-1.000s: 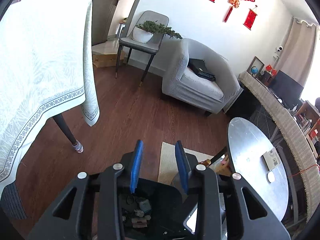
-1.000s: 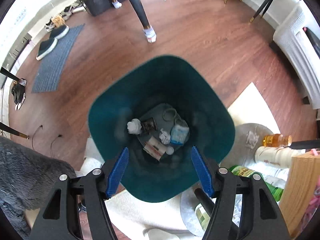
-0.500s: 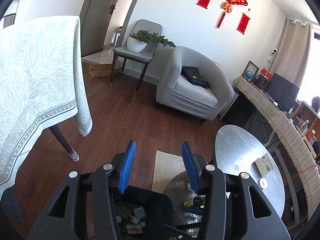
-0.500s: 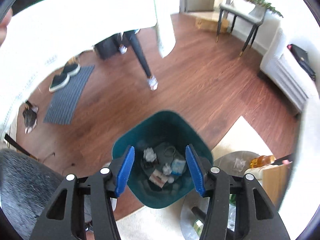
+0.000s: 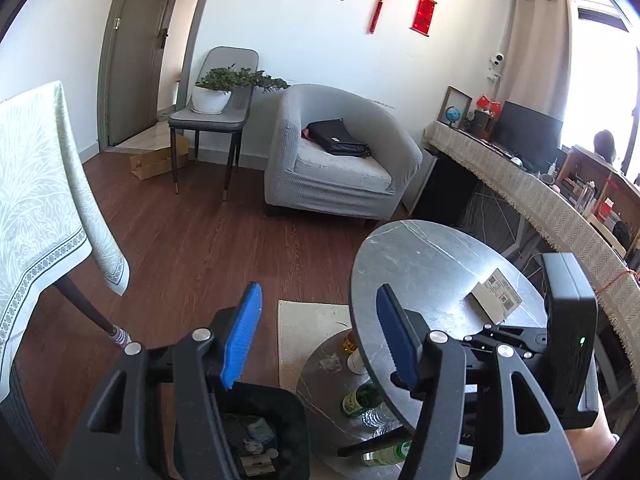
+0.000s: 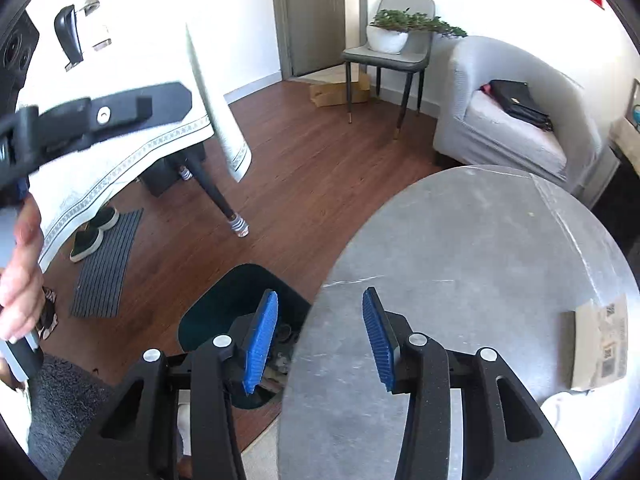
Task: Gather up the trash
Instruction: 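Move both grippers back over the table toward the cap and box, then grasp the white plastic cap with the left gripper while the right gripper grasps the white-red box, then carry the white cap and white-red box over the green bin with both grippers, then open the left gripper to drop the cap while the right gripper drops the box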
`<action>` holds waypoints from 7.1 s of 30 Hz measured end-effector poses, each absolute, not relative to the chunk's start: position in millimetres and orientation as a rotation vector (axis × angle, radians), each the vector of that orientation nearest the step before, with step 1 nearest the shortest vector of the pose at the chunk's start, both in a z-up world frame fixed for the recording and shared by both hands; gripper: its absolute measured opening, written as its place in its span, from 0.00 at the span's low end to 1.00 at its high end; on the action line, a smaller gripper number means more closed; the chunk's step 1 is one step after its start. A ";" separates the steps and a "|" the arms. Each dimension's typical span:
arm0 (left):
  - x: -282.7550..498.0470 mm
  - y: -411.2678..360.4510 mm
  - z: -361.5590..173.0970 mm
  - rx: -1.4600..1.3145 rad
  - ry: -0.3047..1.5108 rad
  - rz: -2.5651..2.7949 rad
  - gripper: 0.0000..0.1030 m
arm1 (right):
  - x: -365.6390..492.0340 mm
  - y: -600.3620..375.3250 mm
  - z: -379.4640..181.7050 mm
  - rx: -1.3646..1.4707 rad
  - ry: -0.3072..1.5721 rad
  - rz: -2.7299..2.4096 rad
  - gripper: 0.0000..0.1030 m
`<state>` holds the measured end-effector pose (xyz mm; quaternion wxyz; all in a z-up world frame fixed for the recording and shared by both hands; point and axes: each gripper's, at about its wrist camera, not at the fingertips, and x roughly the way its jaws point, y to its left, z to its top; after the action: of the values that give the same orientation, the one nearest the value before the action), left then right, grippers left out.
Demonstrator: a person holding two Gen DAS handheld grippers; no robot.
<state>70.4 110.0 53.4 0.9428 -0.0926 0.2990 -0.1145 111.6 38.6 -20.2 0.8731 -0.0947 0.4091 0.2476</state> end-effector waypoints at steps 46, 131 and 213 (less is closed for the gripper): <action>111.5 -185.1 -44.7 0.208 0.864 -0.558 0.59 | 90.2 -243.1 -31.4 0.197 0.824 0.201 0.83; 100.9 126.2 -25.4 -0.075 0.860 -0.259 0.41 | 170.8 17.3 -19.6 -0.010 0.818 0.488 0.01; 74.2 208.8 -11.0 -0.217 0.801 -0.131 0.25 | 149.7 206.3 -234.8 -0.453 1.334 0.631 0.01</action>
<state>74.2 208.8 -11.0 0.9130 -0.1055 0.3890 -0.0634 149.7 206.3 -234.8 0.7166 -0.2048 0.6029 0.2849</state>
